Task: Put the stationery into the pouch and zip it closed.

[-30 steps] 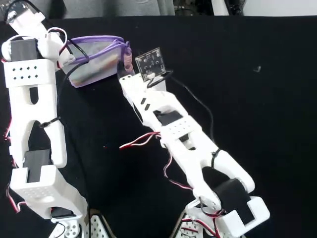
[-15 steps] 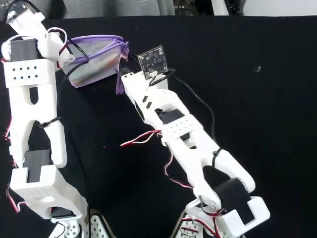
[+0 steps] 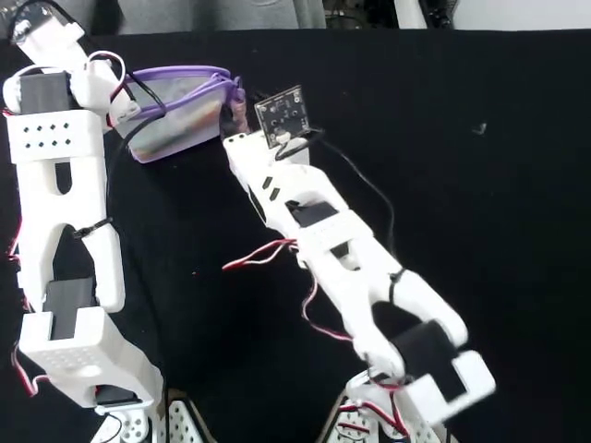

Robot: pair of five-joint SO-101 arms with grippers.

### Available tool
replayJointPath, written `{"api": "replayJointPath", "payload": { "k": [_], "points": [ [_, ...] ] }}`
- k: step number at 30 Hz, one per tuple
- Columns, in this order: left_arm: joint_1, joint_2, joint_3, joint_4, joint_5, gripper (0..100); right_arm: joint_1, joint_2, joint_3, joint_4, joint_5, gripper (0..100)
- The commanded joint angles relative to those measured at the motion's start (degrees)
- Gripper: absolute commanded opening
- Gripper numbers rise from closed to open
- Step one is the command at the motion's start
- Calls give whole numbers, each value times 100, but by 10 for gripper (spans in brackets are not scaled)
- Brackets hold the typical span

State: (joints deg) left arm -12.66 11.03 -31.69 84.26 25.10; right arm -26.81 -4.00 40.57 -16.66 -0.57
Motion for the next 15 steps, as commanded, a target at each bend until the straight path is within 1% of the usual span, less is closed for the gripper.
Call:
{"api": "replayJointPath", "payload": {
  "k": [1, 7, 11, 15],
  "points": [
    [-101, 88, 127, -132, -70, 30, 44, 110, -453, -149, 35, 144],
    [-119, 88, 127, -132, -70, 30, 70, -84, -356, -141, 35, 142],
    [-119, 88, 127, -132, -70, 30, 70, -251, -215, -141, 44, 89],
    [-119, 88, 127, -132, -70, 30, 70, -268, -189, -141, 44, 81]
  ]
}}
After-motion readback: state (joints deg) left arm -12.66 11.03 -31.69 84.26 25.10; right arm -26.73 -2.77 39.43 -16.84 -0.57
